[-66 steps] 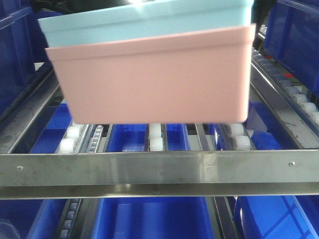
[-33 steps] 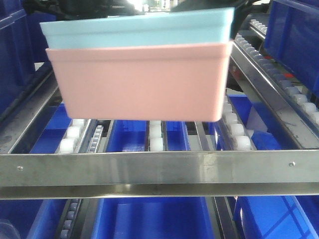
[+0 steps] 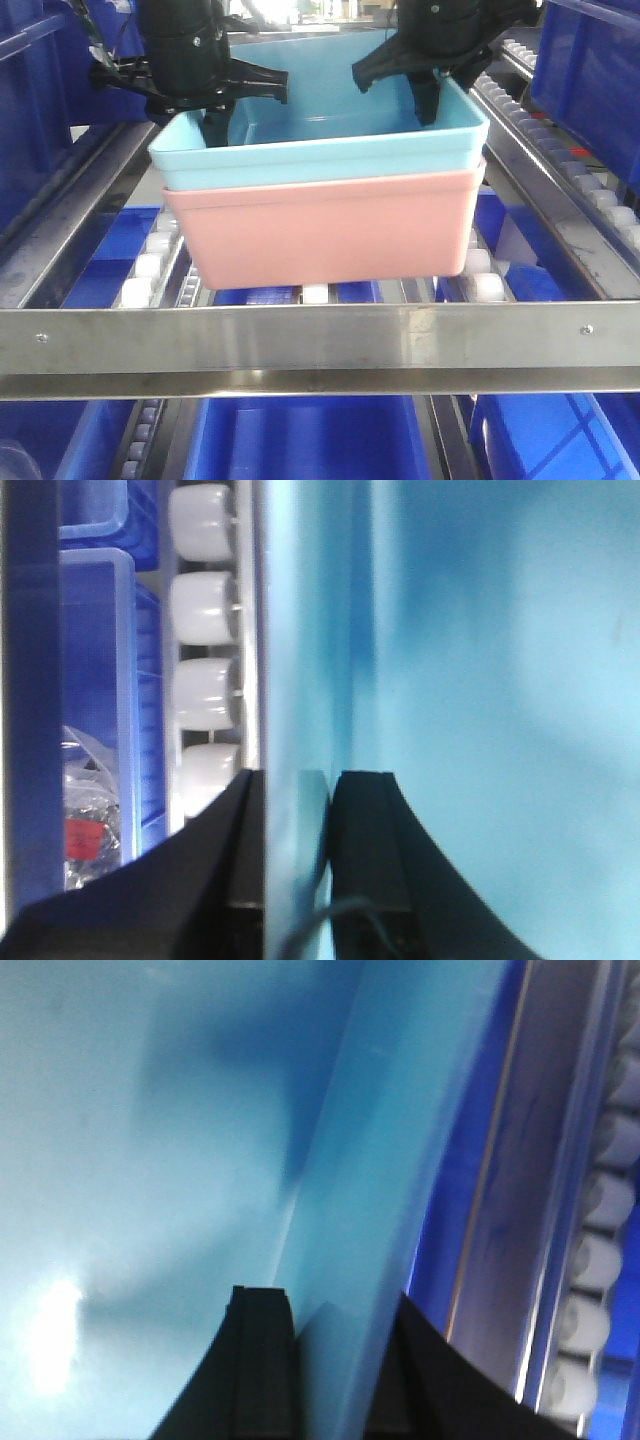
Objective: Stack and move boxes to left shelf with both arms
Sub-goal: 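Lower the stacked bins with both grippers onto the roller tracks, then open both grippers to release the bins and lift them away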
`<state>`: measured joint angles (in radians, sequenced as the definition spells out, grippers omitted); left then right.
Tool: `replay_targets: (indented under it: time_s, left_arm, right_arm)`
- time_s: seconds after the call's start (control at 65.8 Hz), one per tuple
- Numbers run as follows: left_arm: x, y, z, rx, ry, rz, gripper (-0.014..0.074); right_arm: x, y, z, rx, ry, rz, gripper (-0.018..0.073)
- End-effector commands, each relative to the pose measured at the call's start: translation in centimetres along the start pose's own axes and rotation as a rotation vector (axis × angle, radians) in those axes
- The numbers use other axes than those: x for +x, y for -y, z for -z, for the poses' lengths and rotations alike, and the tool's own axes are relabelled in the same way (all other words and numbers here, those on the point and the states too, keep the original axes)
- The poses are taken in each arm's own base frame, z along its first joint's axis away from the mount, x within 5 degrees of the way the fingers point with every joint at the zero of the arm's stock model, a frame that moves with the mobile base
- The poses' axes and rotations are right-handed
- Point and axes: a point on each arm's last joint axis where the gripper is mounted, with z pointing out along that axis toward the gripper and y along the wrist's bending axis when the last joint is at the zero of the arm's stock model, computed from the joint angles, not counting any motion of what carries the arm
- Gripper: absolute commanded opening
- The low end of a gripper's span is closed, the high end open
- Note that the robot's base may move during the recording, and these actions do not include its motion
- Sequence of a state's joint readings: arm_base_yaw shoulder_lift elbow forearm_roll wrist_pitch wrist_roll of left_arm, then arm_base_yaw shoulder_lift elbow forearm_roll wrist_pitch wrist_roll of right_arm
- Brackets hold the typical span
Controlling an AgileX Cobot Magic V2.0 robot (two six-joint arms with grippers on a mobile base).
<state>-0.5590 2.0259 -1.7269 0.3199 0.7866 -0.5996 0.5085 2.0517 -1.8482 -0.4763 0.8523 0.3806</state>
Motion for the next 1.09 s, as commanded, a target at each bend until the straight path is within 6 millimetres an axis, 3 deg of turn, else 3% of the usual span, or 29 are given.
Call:
replay_targets:
  time_s: [0.0, 0.426, 0.562, 0.684, 0.806, 1.079]
  left_arm:
    - [-1.9, 3.2, 2.9, 0.207, 0.174, 0.042, -0.0002]
    - [-1.9, 2.5, 2.7, 0.186, 0.153, 0.053, 0.0027]
    - [-1.9, 2.5, 2.7, 0.185, 0.154, 0.047, 0.0188]
    - [-1.8, 2.5, 2.7, 0.183, 0.148, 0.049, 0.0384]
    - [-1.7, 2.4, 2.7, 0.174, 0.135, 0.048, 0.0510]
    - [-1.9, 2.0, 4.0, 0.163, 0.131, 0.050, 0.0537]
  right_arm:
    - [-3.0, -1.0, 3.2, -0.124, 0.240, -0.036, 0.0057]
    - [-2.5, -0.8, 3.1, -0.103, 0.187, -0.036, 0.0068]
    - [-2.4, -0.7, 3.1, -0.098, 0.171, -0.036, 0.0193]
    - [-2.2, -0.7, 3.0, -0.091, 0.152, -0.037, 0.0384]
    - [-2.0, -0.6, 3.0, -0.083, 0.130, -0.039, 0.0540]
    - [-1.9, -0.1, 4.0, -0.069, 0.109, -0.046, 0.0580]
